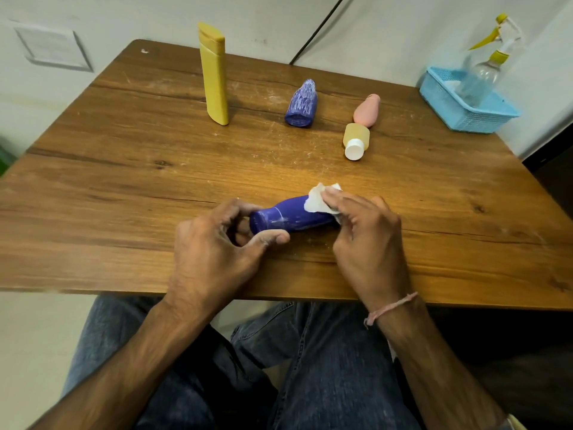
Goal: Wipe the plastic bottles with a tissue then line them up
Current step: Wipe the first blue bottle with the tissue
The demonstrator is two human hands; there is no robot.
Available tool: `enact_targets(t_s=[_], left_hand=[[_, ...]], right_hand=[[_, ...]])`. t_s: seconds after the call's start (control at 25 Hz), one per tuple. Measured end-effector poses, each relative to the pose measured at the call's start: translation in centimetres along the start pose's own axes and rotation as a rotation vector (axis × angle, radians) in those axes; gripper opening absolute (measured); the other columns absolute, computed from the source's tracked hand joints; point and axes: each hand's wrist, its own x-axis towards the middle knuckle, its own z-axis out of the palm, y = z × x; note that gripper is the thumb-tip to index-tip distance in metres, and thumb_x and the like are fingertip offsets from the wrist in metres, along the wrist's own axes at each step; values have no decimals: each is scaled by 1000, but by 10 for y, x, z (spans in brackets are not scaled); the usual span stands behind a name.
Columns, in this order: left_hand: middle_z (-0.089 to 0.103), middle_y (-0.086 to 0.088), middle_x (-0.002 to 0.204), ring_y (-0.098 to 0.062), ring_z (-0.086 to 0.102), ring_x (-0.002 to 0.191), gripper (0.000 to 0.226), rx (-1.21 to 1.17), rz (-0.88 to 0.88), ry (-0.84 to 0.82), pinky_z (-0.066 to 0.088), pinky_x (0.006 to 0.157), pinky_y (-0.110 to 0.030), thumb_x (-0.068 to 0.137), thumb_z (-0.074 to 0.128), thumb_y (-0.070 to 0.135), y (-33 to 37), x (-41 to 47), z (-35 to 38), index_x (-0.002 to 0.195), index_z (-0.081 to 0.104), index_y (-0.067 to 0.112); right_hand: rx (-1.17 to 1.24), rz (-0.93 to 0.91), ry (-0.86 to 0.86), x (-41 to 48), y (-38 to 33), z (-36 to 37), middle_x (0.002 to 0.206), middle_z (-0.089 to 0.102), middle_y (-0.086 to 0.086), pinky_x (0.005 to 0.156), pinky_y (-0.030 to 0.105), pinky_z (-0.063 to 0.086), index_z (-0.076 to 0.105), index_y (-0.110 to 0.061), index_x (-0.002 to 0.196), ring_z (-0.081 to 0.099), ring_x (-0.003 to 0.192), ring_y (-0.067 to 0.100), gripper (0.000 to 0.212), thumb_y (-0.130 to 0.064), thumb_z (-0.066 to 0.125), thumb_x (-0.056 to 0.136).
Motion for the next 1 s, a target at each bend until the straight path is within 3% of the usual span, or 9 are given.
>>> enact_targets(t_s=[0.16, 0.24, 0.36, 0.4, 0.56, 0.64, 0.76, 0.92, 1.0], left_hand=[[66, 13, 65, -6, 63, 63, 41, 41, 67, 12, 42, 52, -8, 66, 74, 64, -1, -1, -3, 89, 71, 30], [65, 14, 67, -8, 63, 66, 48, 40, 85, -2, 43, 53, -8, 65, 75, 67, -1, -2, -2, 92, 72, 28], [64, 13, 68, -10, 63, 68, 51, 53, 93, -19, 47, 56, -9, 64, 70, 64, 1, -3, 0, 97, 74, 25], [64, 13, 69, -9, 63, 65, 49, 63, 91, -23, 47, 56, -11, 65, 71, 62, 1, -3, 0, 97, 74, 25], [68, 12, 70, -7, 63, 63, 39, 83, 70, -10, 47, 56, -14, 71, 75, 51, -2, -3, -2, 97, 73, 22], [67, 12, 73, -5, 63, 65, 40, 87, 69, -22, 51, 59, -15, 69, 77, 51, -1, -4, -1, 98, 73, 23], [62, 19, 71, 0, 63, 67, 40, 81, 82, -34, 47, 60, -6, 68, 75, 53, 3, -4, 0, 98, 71, 27], [64, 15, 66, -3, 60, 59, 33, 92, 57, -21, 41, 54, -7, 71, 74, 47, 0, -3, -2, 89, 72, 20], [66, 10, 66, -10, 62, 66, 34, 78, 33, -11, 44, 54, -10, 69, 78, 49, -1, -3, -2, 88, 73, 21]], right_hand=[[246, -260, -190, -23, -45, 3, 124, 71, 0, 85, 27, 52, 71, -11, 121, 60, 92, 19, 56, 16, 51, 77], [245, -257, -213, -11, -34, -2, 124, 70, -1, 86, 27, 53, 71, -13, 121, 61, 96, 17, 59, 17, 48, 76], [26, -25, -134, 10, -10, -5, 125, 70, 0, 85, 38, 57, 68, -14, 125, 60, 100, 22, 56, 18, 52, 82], [31, -29, -122, 8, -17, -4, 123, 71, 1, 85, 38, 56, 70, -13, 123, 59, 99, 20, 54, 17, 52, 81], [250, -312, -283, -11, -49, -3, 124, 70, 0, 86, 22, 49, 72, -11, 120, 49, 89, -5, 58, 12, 46, 74], [172, -225, -275, 5, -32, -5, 127, 69, -2, 87, 28, 51, 69, -15, 124, 54, 96, 7, 57, 15, 50, 80], [-4, -44, -211, 17, -15, -5, 131, 66, -1, 93, 36, 52, 65, -16, 130, 55, 109, 19, 53, 11, 51, 88], [203, -344, -260, -11, -53, -4, 123, 71, 1, 85, 20, 48, 71, -11, 120, 57, 93, 14, 57, 12, 47, 74], [213, -349, -254, -6, -34, -5, 125, 70, 0, 81, 23, 50, 70, -12, 123, 58, 89, 18, 58, 13, 47, 76]])
